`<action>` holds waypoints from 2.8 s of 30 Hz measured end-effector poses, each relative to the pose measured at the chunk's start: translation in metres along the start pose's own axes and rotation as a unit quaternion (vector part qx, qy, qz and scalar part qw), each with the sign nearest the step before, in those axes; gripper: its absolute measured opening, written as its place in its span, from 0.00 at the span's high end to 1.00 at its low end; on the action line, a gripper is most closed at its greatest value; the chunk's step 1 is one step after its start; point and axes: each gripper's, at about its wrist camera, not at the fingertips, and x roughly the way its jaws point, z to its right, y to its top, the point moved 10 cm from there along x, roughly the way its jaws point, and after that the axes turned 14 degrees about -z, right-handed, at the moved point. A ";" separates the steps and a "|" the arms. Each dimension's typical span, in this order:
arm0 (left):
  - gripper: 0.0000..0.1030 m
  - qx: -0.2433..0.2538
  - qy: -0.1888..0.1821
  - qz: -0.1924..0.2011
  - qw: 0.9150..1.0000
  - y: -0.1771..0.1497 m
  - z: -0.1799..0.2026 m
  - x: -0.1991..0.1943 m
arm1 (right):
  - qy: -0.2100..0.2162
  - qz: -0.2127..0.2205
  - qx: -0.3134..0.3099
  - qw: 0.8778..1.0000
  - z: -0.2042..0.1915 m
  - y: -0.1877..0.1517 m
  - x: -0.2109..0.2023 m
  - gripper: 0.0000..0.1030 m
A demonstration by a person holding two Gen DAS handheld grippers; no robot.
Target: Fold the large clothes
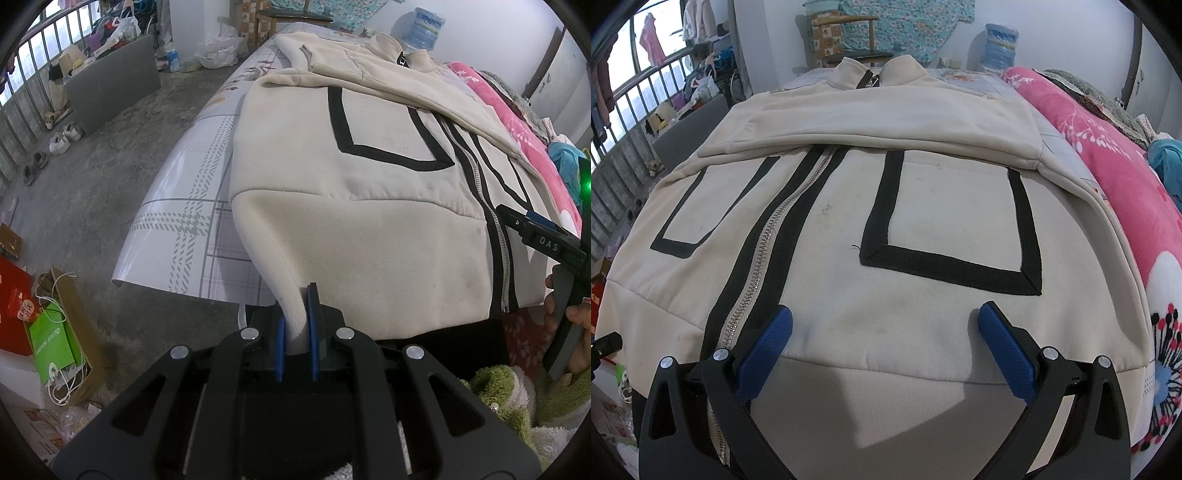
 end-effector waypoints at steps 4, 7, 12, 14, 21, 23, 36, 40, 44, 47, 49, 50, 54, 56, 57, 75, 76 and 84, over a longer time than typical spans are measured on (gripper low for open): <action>0.90 0.002 0.003 -0.001 1.000 0.001 0.001 -0.001 | 0.000 0.002 0.000 1.000 0.000 0.001 0.000 0.05; 0.90 0.001 0.003 -0.001 1.000 0.000 0.001 -0.001 | -0.001 0.003 0.002 1.000 0.000 0.000 0.000 0.05; 0.90 0.003 0.006 -0.001 1.000 0.001 0.001 0.000 | -0.002 0.005 0.005 1.000 -0.001 -0.001 0.000 0.05; 0.90 0.002 0.006 -0.001 1.000 0.001 0.002 0.000 | -0.002 0.007 0.005 1.000 -0.001 -0.001 -0.001 0.05; 0.90 0.002 0.007 -0.002 1.000 0.001 0.001 0.002 | -0.002 0.008 0.005 1.000 -0.001 -0.002 -0.001 0.05; 0.90 0.002 0.007 -0.001 1.000 0.001 0.001 0.001 | -0.002 0.009 0.005 1.000 -0.001 -0.001 -0.001 0.05; 0.90 0.003 0.007 -0.002 1.000 0.001 0.002 0.001 | -0.001 0.015 0.004 1.000 -0.001 -0.001 -0.001 0.05; 0.90 0.002 0.007 -0.001 1.000 0.001 0.001 0.001 | 0.000 0.009 0.003 1.000 -0.001 -0.001 -0.001 0.05; 0.90 0.004 0.009 0.000 1.000 0.002 0.001 0.002 | 0.007 0.001 0.004 1.000 -0.001 -0.003 -0.002 0.05; 0.90 0.005 0.010 0.001 1.000 0.002 0.002 0.002 | 0.030 -0.009 0.015 0.999 0.001 -0.009 -0.008 0.05; 0.90 0.005 0.009 0.002 1.000 0.003 0.001 0.002 | 0.045 -0.009 0.017 0.999 0.000 -0.017 -0.015 0.05; 0.90 0.005 0.009 0.002 1.000 0.002 0.002 0.001 | 0.044 -0.002 0.012 0.999 0.000 -0.023 -0.022 0.05; 0.90 0.004 0.006 0.003 1.000 0.001 0.003 0.000 | 0.069 -0.018 0.003 0.997 -0.004 -0.062 -0.037 0.05; 0.90 0.004 0.003 0.004 1.000 0.001 0.002 0.000 | 0.076 -0.023 0.012 0.997 0.002 -0.082 -0.042 0.05; 0.90 0.004 0.002 0.004 1.000 0.001 0.002 0.000 | 0.071 -0.026 0.015 0.997 0.006 -0.092 -0.046 0.06; 0.90 0.017 -0.008 0.012 1.000 0.001 0.002 -0.001 | 0.092 -0.007 0.253 0.963 0.139 -0.126 -0.060 0.36; 0.91 0.017 -0.009 0.015 1.000 0.001 0.002 -0.001 | 0.096 -0.011 0.256 0.962 0.138 -0.125 -0.057 0.45; 0.94 0.026 0.001 0.037 0.999 0.000 0.003 -0.016 | 0.065 -0.007 0.251 0.966 0.132 -0.128 -0.067 0.91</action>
